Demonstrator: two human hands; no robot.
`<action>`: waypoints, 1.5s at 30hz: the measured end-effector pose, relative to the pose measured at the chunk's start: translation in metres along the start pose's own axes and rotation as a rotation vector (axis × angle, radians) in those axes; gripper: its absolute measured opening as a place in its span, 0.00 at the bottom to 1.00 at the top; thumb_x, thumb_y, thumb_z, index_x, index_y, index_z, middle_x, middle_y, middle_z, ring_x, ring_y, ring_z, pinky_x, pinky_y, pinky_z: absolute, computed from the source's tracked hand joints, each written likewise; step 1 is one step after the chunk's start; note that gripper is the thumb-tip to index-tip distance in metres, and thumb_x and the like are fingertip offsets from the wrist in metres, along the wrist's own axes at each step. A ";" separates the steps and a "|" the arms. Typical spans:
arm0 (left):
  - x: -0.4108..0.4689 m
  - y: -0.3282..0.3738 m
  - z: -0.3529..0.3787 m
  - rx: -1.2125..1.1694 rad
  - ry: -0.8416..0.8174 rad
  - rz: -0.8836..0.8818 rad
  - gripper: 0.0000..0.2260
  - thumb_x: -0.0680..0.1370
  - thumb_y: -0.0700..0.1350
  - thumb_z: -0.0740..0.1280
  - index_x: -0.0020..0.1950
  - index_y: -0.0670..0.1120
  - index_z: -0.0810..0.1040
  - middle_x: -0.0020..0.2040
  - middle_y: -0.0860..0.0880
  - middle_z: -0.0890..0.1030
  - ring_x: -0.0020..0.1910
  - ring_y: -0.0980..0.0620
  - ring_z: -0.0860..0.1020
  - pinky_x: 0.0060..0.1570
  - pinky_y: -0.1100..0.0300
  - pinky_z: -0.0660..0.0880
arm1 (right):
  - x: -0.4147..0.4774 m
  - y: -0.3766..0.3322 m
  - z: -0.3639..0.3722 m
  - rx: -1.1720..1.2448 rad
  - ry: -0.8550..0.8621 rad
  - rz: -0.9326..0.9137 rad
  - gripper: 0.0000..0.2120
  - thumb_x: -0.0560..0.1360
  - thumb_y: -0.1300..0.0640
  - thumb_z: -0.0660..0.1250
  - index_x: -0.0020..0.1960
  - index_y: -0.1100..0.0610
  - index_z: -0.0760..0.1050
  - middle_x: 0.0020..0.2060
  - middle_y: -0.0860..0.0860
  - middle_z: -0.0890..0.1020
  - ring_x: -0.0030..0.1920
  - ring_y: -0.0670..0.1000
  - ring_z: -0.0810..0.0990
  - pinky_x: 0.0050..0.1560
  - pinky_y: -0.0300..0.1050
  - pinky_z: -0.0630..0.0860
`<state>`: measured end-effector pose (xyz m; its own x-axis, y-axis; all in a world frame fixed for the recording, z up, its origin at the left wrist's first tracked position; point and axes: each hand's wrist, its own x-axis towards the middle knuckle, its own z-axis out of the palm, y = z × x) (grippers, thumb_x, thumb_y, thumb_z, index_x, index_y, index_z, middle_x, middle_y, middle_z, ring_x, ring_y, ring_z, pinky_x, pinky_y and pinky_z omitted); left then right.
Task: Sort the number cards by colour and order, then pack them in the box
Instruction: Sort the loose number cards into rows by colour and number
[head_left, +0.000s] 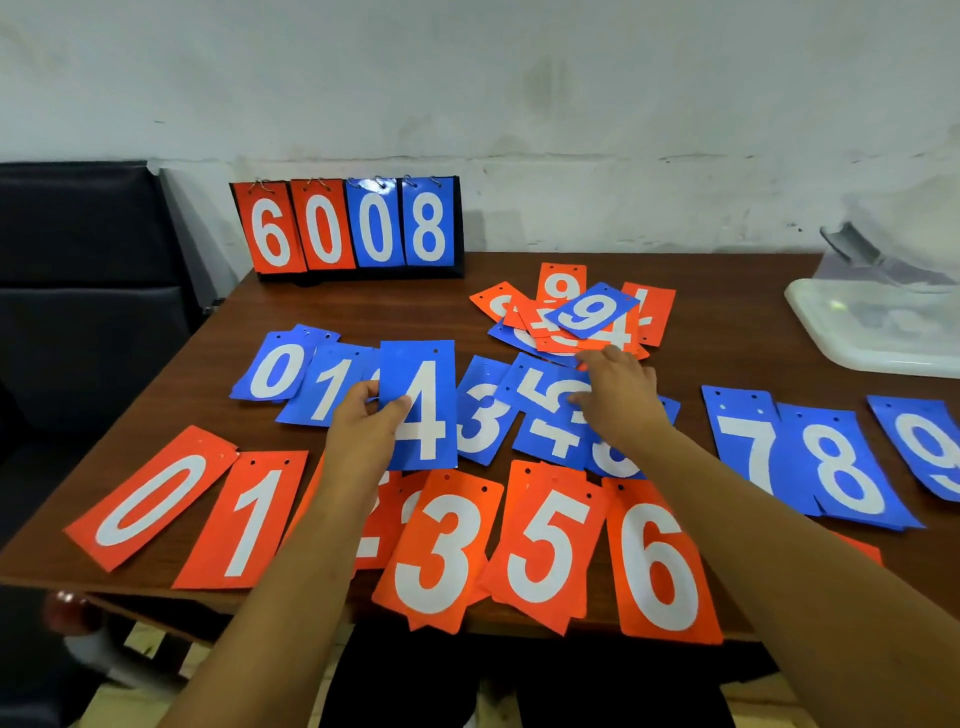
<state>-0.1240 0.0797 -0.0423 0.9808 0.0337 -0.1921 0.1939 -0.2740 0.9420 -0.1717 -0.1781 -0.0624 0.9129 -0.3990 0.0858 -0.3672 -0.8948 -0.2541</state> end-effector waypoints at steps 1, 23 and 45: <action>0.002 -0.001 0.000 -0.006 0.005 -0.001 0.19 0.79 0.48 0.67 0.69 0.48 0.70 0.58 0.53 0.70 0.48 0.57 0.71 0.32 0.65 0.70 | 0.000 0.001 -0.003 0.089 0.062 0.017 0.20 0.78 0.54 0.67 0.69 0.55 0.70 0.65 0.54 0.74 0.65 0.55 0.72 0.66 0.53 0.69; -0.039 0.011 0.035 0.025 -0.368 0.136 0.18 0.75 0.52 0.71 0.63 0.51 0.73 0.56 0.54 0.80 0.49 0.56 0.81 0.41 0.61 0.82 | -0.083 -0.061 -0.033 1.176 -0.118 0.456 0.12 0.70 0.57 0.76 0.49 0.57 0.75 0.48 0.52 0.82 0.47 0.51 0.84 0.42 0.52 0.84; -0.013 -0.008 0.016 -0.119 -0.122 0.076 0.21 0.77 0.47 0.71 0.68 0.48 0.72 0.55 0.52 0.77 0.46 0.58 0.77 0.37 0.64 0.77 | -0.028 -0.015 0.016 0.073 0.021 0.381 0.15 0.74 0.45 0.69 0.47 0.57 0.74 0.49 0.57 0.78 0.56 0.58 0.76 0.56 0.51 0.73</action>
<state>-0.1388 0.0657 -0.0516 0.9844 -0.1012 -0.1440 0.1274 -0.1552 0.9796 -0.1887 -0.1504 -0.0760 0.7097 -0.7045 -0.0088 -0.6648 -0.6655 -0.3392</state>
